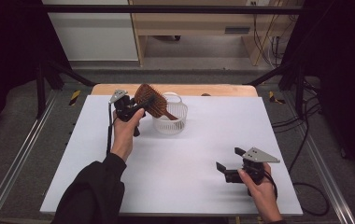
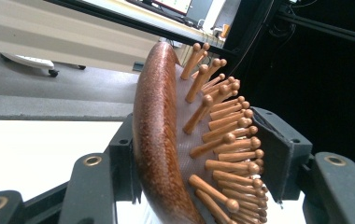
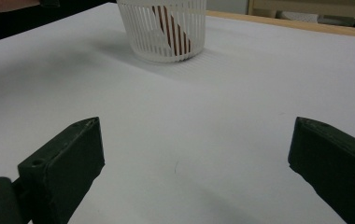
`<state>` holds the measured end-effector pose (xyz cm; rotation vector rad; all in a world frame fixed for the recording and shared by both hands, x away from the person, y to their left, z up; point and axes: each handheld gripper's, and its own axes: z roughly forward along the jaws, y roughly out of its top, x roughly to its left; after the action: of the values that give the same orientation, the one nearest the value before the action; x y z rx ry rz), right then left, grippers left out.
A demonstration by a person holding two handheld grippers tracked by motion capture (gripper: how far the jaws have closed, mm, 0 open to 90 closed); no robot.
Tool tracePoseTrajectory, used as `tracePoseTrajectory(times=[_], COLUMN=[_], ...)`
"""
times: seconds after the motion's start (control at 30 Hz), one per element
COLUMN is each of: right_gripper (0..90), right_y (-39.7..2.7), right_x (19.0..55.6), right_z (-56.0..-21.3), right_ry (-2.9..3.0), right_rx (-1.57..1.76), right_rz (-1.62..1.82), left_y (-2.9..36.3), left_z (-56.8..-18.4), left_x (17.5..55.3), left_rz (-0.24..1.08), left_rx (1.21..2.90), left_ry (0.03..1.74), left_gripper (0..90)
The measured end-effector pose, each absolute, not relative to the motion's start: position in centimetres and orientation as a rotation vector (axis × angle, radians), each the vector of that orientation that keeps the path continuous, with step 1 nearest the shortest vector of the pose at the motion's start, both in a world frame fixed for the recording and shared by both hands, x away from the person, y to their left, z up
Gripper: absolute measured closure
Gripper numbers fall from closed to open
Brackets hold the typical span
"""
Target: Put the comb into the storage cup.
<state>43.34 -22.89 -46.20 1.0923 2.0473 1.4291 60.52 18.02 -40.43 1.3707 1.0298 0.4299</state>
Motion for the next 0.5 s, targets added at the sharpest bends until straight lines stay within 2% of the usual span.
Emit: tracePoseTrajectory(times=[0.5], right_gripper=[3.9], right_y=[-22.88], right_x=[43.34], right_z=[-46.21], right_ry=[2.05], right_rx=[1.091], right_rz=[1.43], left_y=[18.04], left_z=[-40.33], left_x=[60.55], left_rz=[0.443], left_rx=[1.38], left_ry=[1.026], left_gripper=[41.2])
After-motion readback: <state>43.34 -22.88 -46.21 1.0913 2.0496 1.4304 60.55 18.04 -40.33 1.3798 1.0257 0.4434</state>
